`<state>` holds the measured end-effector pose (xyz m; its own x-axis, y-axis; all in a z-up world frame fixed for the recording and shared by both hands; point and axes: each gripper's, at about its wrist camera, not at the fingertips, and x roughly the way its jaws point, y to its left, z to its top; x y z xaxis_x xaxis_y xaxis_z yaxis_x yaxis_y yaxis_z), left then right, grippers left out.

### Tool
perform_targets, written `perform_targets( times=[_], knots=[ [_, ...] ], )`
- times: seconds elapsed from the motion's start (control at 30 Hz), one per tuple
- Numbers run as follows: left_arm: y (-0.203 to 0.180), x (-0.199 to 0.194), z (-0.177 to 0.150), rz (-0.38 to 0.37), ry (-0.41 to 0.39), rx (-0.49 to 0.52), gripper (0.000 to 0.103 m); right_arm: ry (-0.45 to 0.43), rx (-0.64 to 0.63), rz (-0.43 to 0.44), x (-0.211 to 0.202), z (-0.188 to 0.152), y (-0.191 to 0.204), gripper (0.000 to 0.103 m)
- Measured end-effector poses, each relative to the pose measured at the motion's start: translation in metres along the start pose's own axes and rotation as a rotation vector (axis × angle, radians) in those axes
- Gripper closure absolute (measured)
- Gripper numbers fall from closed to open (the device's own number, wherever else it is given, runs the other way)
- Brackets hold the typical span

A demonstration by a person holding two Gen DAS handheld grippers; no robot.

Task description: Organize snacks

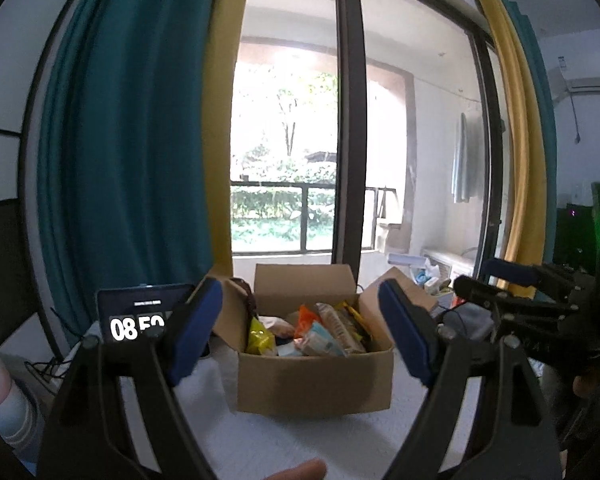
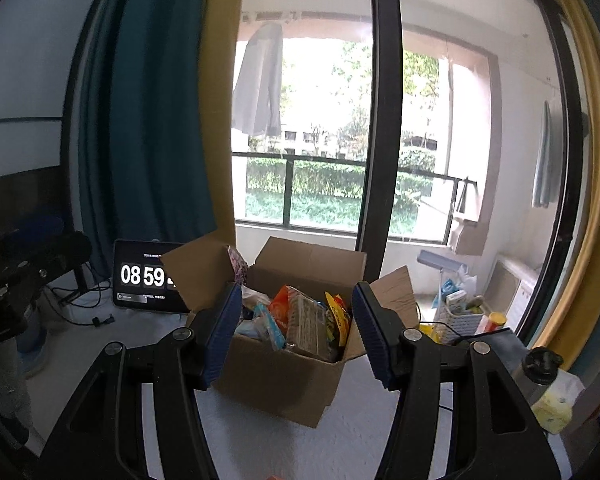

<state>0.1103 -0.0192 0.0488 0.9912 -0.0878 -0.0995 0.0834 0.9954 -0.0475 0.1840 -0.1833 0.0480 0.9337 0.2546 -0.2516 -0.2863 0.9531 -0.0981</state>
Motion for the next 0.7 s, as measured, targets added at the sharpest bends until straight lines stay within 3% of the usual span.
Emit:
perform_targets(
  times=[0.1,0.2,0.33,0.47,0.6,0.7],
  knots=[
    [-0.003,-0.017,-0.004,0.009,-0.008,0.004,0.021,-0.024,0.004,-0.002,-0.019,-0.002,0.002,0.043],
    [-0.005,-0.035,-0.010,0.011,-0.007,-0.005,0.004,-0.036,0.022,-0.003,-0.038,-0.006,0.002,0.042],
    [-0.002,-0.053,-0.019,0.027,-0.004,-0.047,0.003,-0.055,0.026,-0.018,-0.064,-0.012,0.005,0.040],
    [-0.007,-0.071,-0.025,0.096,-0.026,-0.003,0.003,-0.065,0.028,-0.042,-0.084,-0.020,0.008,0.038],
    [-0.004,-0.080,-0.031,0.085,-0.041,-0.009,0.003,-0.059,0.042,-0.063,-0.098,-0.033,0.008,0.025],
    [-0.005,-0.080,-0.038,0.101,-0.021,0.007,0.003,-0.050,0.048,-0.096,-0.102,-0.039,0.006,0.022]
  ],
)
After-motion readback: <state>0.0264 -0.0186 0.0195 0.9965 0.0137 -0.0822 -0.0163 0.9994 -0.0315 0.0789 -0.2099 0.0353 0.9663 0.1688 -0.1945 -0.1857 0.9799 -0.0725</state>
